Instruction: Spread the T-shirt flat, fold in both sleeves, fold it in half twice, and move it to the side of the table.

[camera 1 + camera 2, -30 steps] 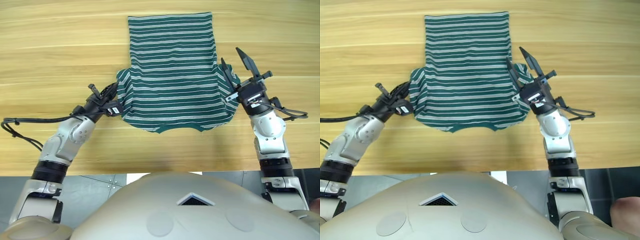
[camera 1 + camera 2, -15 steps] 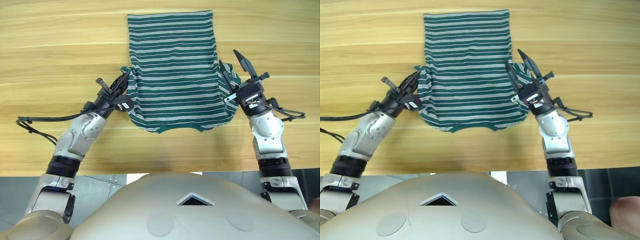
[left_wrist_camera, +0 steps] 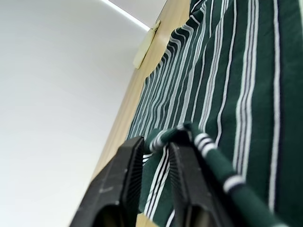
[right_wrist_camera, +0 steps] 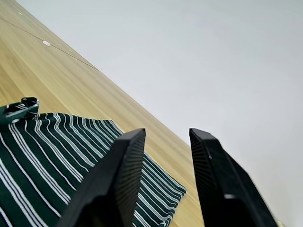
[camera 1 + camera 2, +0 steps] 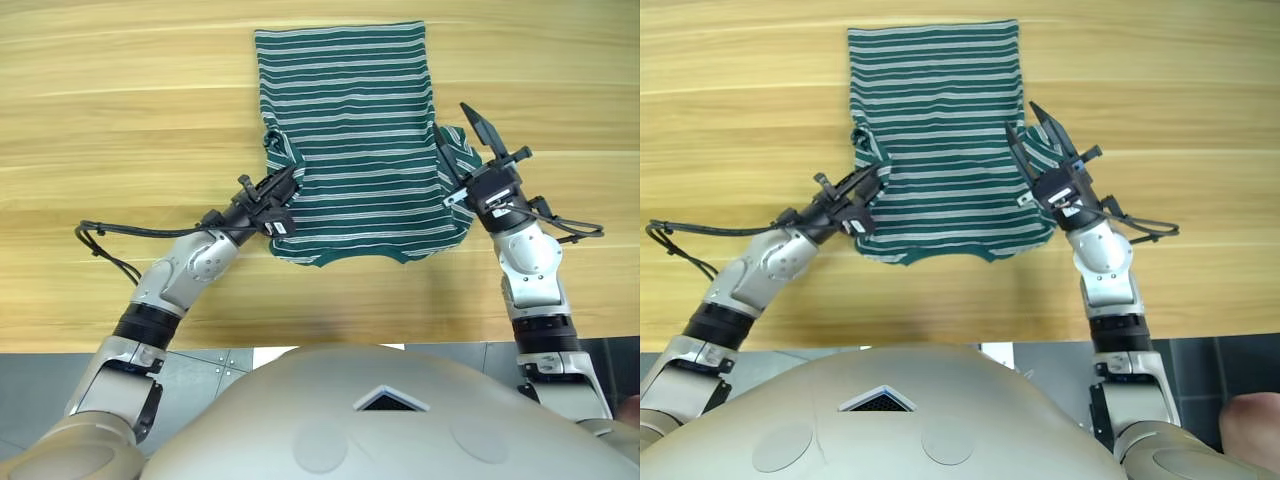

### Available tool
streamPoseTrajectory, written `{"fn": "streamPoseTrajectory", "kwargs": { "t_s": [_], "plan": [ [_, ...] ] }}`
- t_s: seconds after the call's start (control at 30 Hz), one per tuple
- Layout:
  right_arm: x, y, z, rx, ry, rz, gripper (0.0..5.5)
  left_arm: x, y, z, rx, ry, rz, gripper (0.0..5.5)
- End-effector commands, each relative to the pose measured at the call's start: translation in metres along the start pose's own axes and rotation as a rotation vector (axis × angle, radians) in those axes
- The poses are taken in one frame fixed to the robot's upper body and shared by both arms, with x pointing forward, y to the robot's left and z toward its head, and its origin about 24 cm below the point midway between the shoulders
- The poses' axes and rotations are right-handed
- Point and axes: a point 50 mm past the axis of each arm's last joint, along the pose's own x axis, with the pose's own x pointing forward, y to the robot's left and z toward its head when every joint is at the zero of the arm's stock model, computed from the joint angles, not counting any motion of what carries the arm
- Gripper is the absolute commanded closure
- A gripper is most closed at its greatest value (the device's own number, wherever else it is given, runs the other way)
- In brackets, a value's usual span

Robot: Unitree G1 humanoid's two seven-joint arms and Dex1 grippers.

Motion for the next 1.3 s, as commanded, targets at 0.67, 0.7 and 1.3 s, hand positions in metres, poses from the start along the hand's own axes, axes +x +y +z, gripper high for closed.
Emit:
{"fn": "streamPoseTrajectory", "kwargs": {
  "t_s": [0.67,0.7,1.3],
  "plan": [
    [-0.071,-0.058,-0.038,-0.814,0.514,0.305,3.75,-0.034,0.004,-0.003,-0.004,0.072,0.036,1.06],
    [-0.077,-0.046,-0.045,-0.791,0.544,0.353,3.75,-0.033,0.011,0.000,0.006,0.058,0.074,1.04],
    [-0.094,-0.025,-0.058,-0.776,0.625,0.538,3.75,-0.034,0.027,0.016,0.061,0.002,0.203,1.04]
  ]
}}
